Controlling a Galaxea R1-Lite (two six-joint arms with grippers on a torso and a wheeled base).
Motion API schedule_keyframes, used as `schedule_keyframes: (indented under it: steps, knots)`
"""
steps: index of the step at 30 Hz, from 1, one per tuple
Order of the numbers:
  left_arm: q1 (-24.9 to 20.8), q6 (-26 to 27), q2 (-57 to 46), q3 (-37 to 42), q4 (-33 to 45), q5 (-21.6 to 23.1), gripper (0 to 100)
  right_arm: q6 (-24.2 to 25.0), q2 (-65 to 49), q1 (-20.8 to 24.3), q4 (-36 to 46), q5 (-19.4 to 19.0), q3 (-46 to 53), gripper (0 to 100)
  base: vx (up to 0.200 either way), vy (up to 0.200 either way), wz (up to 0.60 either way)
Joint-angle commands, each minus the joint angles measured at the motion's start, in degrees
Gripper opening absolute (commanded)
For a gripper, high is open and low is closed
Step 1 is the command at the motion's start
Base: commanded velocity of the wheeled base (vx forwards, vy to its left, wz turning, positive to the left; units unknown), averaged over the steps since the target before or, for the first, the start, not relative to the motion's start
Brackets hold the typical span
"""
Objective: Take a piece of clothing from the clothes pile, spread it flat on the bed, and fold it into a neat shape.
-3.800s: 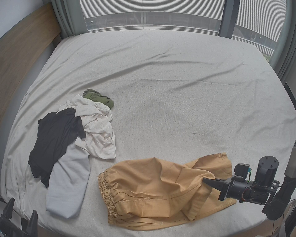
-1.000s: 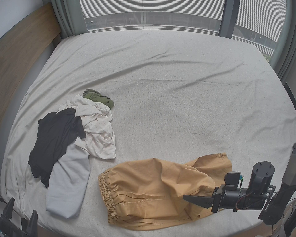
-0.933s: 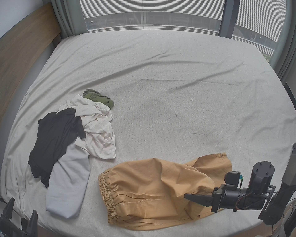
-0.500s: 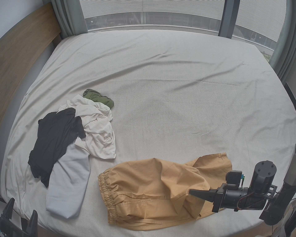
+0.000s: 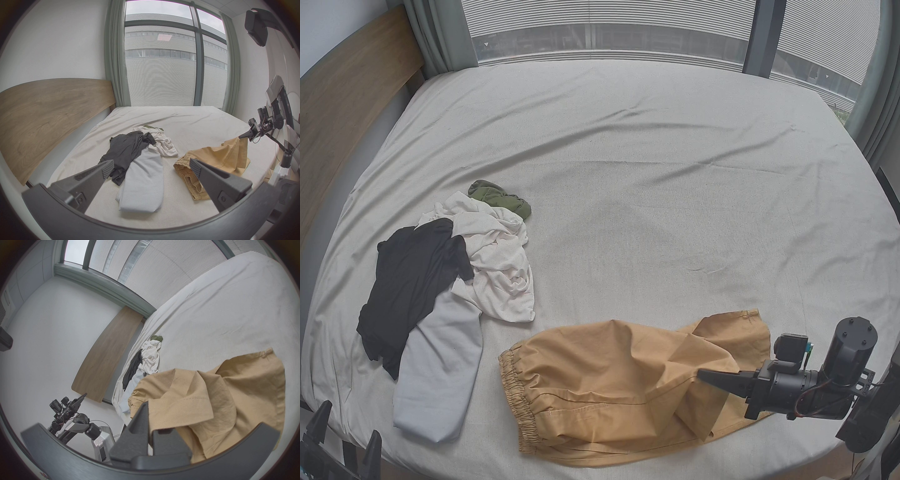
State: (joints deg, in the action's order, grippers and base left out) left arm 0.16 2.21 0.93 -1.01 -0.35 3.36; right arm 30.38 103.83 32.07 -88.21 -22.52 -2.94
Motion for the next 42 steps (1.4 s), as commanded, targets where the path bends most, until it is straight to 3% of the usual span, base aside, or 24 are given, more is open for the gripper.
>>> schedule_keyframes:
  steps: [1,14,15,17,20,24,29,34,42]
  knots:
    - [0.0,0.2,-0.9,1.0,-0.2,0.1,100,-0.1,-2.0,-1.0,0.0,-0.1,-0.2,0,0.0,0.0,0.0]
    - [0.5,-1.0,-0.3,-0.2,-2.5,0.2,100,-0.1,-2.8,-2.1,0.0,-0.2,-0.3,0,0.0,0.0,0.0]
    - [0.6,-1.7,0.4,-2.6,-4.9,0.4,100,-0.1,-2.8,-2.2,0.0,-0.2,-0.4,0,0.0,0.0,0.0]
    - [-0.2,-4.8,10.1,-20.6,-13.3,-0.6,100,-0.1,-2.8,-2.2,0.0,-0.2,-0.5,0,0.0,0.0,0.0]
    - [-2.9,-4.8,20.8,-33.6,-8.5,-0.1,100,-0.1,-2.6,-2.3,0.0,-0.2,-0.7,0,0.0,0.0,0.0]
    - [-10.0,-6.1,26.4,-29.9,-5.3,2.5,100,-0.1,-3.3,-3.5,0.0,-0.2,-0.6,0,0.0,0.0,0.0]
    - [-14.6,-14.6,36.5,-22.1,-14.1,7.2,100,0.0,-7.2,-5.4,0.1,-1.5,-1.0,0,0.0,0.0,0.0]
    - [-15.8,-17.5,47.6,-21.0,-23.3,8.7,100,0.0,-7.8,-7.7,0.1,-1.9,-1.1,0,0.0,0.0,0.0]
    - [-16.0,-17.9,58.4,-17.4,-34.0,17.0,100,0.0,-10.1,-9.3,0.1,-1.9,2.0,0,0.0,0.0,0.0]
